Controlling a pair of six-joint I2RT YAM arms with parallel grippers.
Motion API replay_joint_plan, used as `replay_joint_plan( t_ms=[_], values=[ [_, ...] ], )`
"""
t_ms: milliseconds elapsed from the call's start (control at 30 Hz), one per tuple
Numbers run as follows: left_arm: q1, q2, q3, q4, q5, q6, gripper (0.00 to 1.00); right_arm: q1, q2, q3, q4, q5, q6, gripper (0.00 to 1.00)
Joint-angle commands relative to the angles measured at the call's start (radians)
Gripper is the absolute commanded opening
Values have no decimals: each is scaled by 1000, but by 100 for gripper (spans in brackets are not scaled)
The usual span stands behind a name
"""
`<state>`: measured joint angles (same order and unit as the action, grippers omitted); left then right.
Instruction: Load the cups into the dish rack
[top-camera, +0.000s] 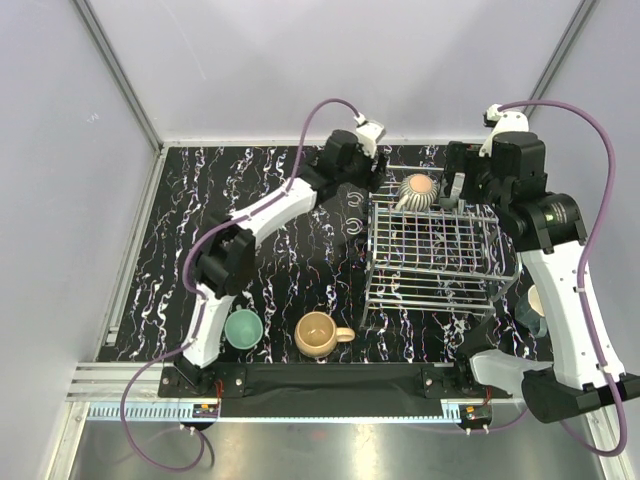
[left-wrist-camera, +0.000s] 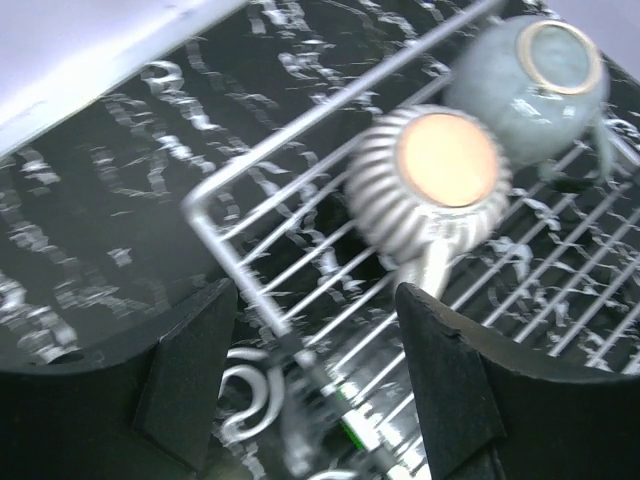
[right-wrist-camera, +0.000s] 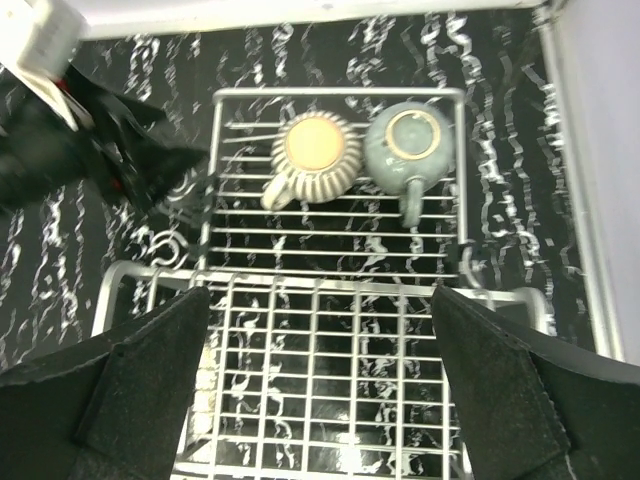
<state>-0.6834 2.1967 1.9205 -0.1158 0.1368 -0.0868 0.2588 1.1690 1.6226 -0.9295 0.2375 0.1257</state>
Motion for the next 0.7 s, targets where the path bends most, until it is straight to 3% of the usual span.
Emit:
replay_joint_plan(
  t_ms=[0, 233, 367, 500, 667],
  values=[
    [48, -138, -38, -13, -60, 38, 71, -6, 24, 37, -15, -73, 26, 100],
    [119, -319, -124, -175, -221, -27, 71, -7, 54, 63, -34, -168, 83, 100],
    [125, -489, -230, -286, -338, -178, 71, -6, 23, 46, -29, -291, 107, 100],
    [128, -696, -362, -442, -359, -312, 69, -6, 24, 78, -75, -365, 146, 100],
    [131, -920, -560, -507, -341, -439, 71, 17, 170, 270, -251, -403, 184, 100]
  ],
)
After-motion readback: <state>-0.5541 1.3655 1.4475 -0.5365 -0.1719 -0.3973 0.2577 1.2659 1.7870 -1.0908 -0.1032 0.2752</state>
